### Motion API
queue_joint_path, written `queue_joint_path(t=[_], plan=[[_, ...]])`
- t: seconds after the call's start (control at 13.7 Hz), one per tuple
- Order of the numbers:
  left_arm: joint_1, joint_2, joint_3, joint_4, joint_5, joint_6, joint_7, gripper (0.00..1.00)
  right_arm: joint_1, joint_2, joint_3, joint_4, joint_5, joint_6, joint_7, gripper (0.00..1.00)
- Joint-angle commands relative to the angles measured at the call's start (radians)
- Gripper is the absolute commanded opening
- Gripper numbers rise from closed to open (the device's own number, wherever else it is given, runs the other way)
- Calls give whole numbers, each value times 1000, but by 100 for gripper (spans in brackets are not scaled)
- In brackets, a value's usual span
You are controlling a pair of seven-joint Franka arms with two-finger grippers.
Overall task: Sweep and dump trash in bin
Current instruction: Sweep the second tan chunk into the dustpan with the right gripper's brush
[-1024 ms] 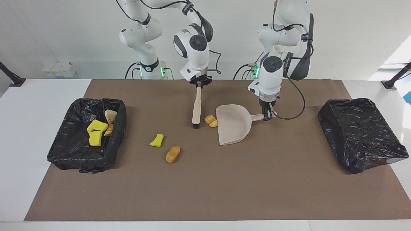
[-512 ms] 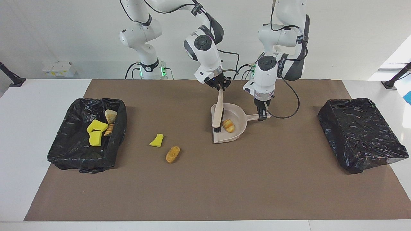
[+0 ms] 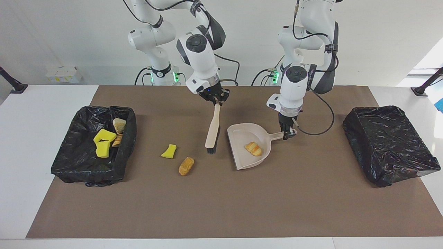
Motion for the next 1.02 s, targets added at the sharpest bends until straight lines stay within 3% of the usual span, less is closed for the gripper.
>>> queue_joint_path(t=[0.0, 0.15, 0.37, 0.59, 0.73, 0.95], plan=[[5, 114, -4, 239, -17, -180, -10, 0, -115, 24, 10, 16, -71, -1, -171, 0], [5, 158, -4, 336, -19, -248, -10, 0, -231, 66, 12, 65, -137, -25, -337, 0], [-5, 159, -3, 341, -17, -248, -15, 0, -313, 95, 10, 76, -278, -112, -406, 0], [-21, 158, -1, 337, -7, -274, -21, 0, -418, 83, 12, 50, -289, -139, -414, 0], [-27, 156, 0, 335, -7, -288, -31, 0, -501, 87, 13, 49, -289, -131, -561, 0], [-34, 144, 0, 311, 35, -297, -77, 0, -448, 99, 16, 6, -286, -131, -528, 0]])
